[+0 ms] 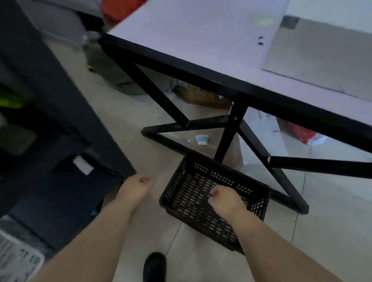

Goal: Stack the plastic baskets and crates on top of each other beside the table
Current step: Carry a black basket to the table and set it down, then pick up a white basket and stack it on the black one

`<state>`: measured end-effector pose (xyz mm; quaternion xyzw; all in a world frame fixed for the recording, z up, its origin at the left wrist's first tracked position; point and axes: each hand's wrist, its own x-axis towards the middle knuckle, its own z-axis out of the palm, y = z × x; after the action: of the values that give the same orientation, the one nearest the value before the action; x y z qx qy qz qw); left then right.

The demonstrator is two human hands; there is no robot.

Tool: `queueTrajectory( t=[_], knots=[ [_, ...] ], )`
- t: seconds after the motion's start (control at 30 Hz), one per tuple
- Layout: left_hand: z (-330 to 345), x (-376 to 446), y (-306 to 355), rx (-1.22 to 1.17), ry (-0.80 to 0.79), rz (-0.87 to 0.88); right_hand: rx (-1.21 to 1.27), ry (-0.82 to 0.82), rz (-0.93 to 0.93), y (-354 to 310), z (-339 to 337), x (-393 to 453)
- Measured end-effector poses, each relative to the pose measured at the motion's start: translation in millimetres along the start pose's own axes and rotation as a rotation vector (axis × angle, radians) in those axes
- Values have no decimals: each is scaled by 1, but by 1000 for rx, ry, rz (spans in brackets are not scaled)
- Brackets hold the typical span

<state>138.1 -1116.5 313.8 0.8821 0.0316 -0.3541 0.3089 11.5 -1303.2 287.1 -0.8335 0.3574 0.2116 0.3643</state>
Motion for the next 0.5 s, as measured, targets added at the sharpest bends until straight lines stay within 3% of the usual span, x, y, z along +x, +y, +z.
queueTrajectory(
  t=[0.23,0.5],
  knots=[
    [-116,-139,-55,-194,188,-93,-128,7,-249,-100,-21,-97],
    [-187,-263,-222,-360,409,-276,-372,-194,-516,-209,111,-203]
  ],
)
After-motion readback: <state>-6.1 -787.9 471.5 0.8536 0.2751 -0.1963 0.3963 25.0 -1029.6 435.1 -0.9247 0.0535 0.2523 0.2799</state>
